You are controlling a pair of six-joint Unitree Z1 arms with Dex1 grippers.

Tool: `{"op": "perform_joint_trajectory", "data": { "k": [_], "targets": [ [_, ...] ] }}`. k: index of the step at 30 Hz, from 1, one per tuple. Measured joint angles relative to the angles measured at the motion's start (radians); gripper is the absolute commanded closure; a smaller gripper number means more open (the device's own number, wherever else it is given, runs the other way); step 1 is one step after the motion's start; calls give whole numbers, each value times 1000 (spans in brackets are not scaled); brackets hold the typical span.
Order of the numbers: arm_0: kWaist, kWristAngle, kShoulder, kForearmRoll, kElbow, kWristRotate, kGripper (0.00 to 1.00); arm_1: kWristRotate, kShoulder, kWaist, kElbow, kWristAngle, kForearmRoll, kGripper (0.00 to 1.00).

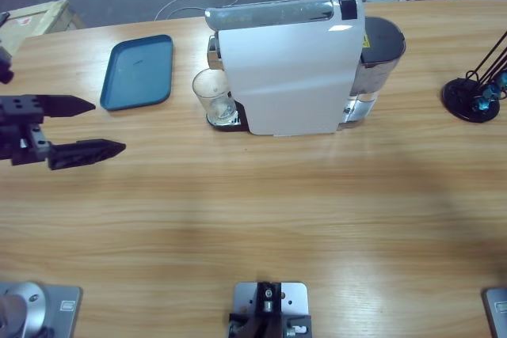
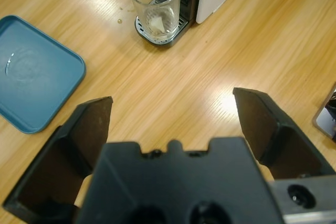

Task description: Pour coffee

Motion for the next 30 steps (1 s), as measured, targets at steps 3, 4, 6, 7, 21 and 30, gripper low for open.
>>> {"op": "perform_joint_trajectory", "data": {
  "k": [3, 4, 6, 7, 21, 30],
  "targets": [
    [0, 1, 14, -5, 0, 0, 0, 0, 0, 0, -3, 23, 10, 1000],
    [0, 1, 17, -6, 0, 0, 0, 0, 0, 0, -3, 29, 15, 1000],
    [0, 1, 23, -8, 0, 0, 0, 0, 0, 1, -4, 32, 24, 1000],
    [0, 1, 25, -8, 0, 0, 0, 0, 0, 3, -4, 34, 27, 1000],
    [0, 2, 50, -11, 0, 0, 0, -7, 1, 6, -4, 71, 33, 1000],
    [0, 11, 54, -12, 0, 0, 0, -10, 16, 8, 5, 71, 33, 1000]
  ]
}}
